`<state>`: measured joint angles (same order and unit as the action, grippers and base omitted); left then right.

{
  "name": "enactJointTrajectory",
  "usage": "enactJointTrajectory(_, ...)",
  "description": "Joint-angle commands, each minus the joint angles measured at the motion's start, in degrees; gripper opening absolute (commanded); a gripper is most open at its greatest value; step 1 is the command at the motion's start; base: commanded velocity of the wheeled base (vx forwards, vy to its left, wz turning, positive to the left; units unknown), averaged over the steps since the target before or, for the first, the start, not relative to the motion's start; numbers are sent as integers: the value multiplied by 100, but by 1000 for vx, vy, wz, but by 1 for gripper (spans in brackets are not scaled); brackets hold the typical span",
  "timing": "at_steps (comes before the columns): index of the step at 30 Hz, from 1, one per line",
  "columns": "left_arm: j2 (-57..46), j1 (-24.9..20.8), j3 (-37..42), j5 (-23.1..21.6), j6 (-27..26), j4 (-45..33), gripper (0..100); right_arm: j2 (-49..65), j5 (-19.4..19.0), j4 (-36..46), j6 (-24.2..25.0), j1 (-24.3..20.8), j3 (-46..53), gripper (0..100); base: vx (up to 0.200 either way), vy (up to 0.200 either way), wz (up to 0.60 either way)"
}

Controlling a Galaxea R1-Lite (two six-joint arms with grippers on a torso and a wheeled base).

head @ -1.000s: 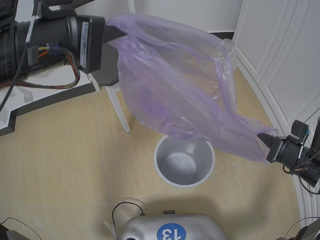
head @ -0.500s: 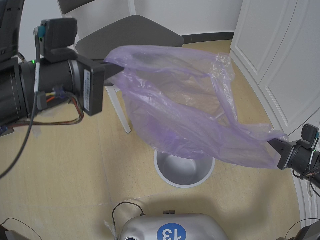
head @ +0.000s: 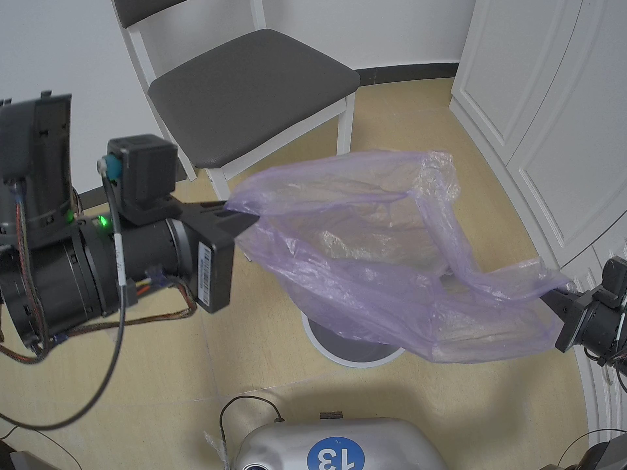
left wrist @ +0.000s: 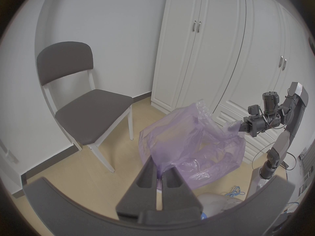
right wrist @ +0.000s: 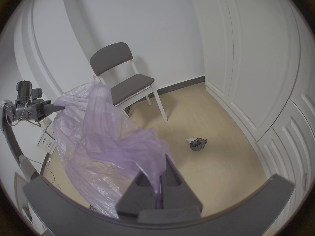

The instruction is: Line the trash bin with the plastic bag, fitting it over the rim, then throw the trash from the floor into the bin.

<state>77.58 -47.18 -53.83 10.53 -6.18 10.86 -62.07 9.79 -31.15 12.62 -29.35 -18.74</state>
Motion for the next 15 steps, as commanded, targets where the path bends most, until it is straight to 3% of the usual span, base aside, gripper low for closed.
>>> enactJointTrajectory(1, 319, -63, 374, 1, 126, 443, 0, 29, -21, -5, -93, -62, 72, 0, 0, 0, 0)
enactJointTrajectory(5, 592, -81, 444, 10, 187, 795, 0, -77, -47, -5, -269, -70, -16, 0, 0, 0, 0)
enactJointTrajectory(12, 1075, -230, 453, 19, 275, 1252, 0, -507, -56, -5, -1156, -114, -174, 0, 0, 0, 0)
enactJointTrajectory(15, 1216, -371, 400, 37, 310, 1392, 0, -903, -3, -5, -1367, -378, -464, 0, 0, 0, 0)
